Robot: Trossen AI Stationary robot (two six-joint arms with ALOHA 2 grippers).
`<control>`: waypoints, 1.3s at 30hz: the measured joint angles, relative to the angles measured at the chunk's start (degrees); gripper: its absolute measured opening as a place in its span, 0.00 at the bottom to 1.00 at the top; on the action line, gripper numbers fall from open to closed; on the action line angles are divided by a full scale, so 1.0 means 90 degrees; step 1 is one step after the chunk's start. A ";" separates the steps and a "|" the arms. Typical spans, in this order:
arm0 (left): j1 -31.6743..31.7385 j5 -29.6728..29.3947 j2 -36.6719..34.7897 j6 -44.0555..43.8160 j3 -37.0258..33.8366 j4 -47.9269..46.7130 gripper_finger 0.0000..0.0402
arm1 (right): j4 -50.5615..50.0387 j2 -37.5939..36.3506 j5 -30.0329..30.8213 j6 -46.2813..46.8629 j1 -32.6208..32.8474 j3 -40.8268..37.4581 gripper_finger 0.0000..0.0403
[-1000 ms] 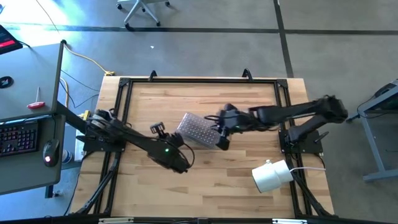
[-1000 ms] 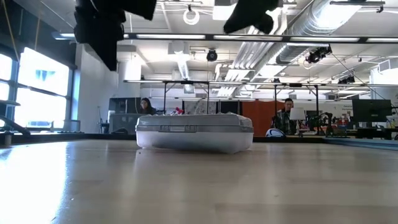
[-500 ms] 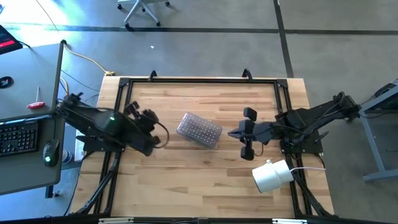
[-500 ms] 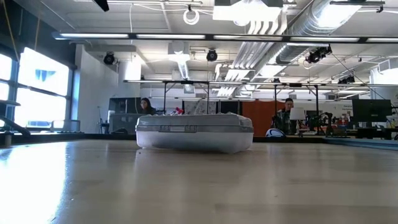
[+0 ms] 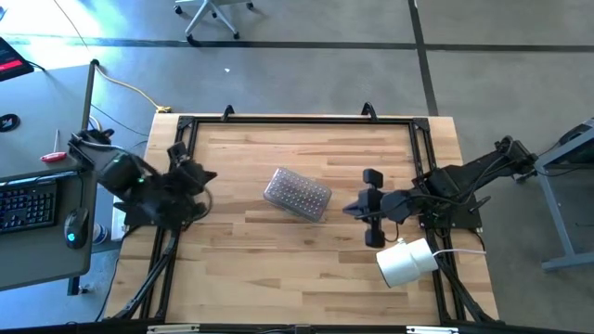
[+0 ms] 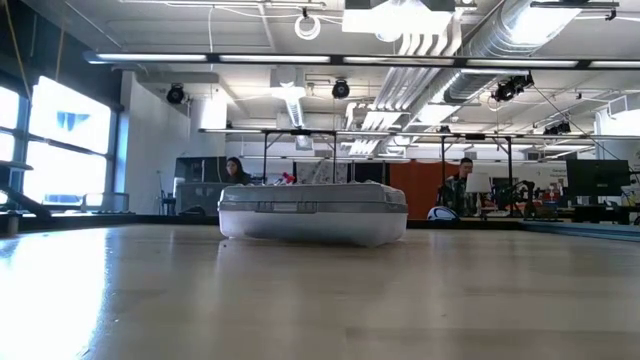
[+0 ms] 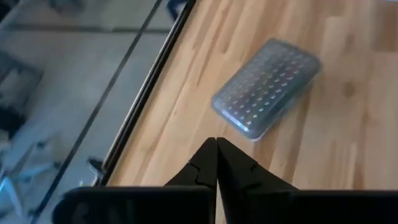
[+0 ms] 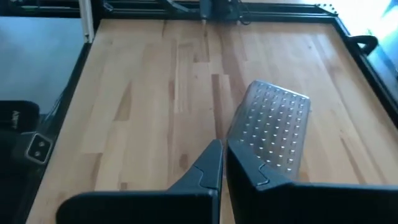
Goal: Pick & place school supplies into a supply box
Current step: Return to Home Position
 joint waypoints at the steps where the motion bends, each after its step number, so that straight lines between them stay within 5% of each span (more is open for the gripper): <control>1: -0.0146 -0.0061 -0.0074 0.0031 0.0000 0.0004 0.12 | 0.0000 0.0000 -0.0048 -0.0043 -0.0002 0.0000 0.00; 9: -0.1328 -0.0745 -0.0965 -0.0459 -0.0441 0.0101 0.15 | -0.0089 -0.0013 -0.0594 -0.0211 0.0000 0.0000 0.00; 14: -0.1894 -0.1195 -0.2073 -0.1262 -0.2259 0.1068 0.11 | 0.0018 -0.0083 -0.0639 -0.0342 -0.0004 0.0000 0.00; 18: -0.2033 -0.1261 -0.3004 -0.1158 -0.4111 0.2919 0.08 | 0.0055 -0.0295 -0.0644 -0.0395 -0.0002 0.0000 0.00; 23: -0.2020 0.0182 -0.3957 0.0532 -0.6099 0.5831 0.07 | 0.0307 -0.0551 -0.0645 -0.0423 0.0010 0.0000 0.00; 27: -0.2018 0.0683 -0.4553 0.2354 -0.7200 0.7998 0.10 | 0.0360 -0.0686 -0.0648 -0.0638 0.0008 0.0000 0.00; 39: -0.2016 0.0455 -0.6792 0.5373 -0.8040 0.9513 0.07 | 0.0087 -0.0897 -0.0649 -0.0857 0.0008 -0.0002 0.00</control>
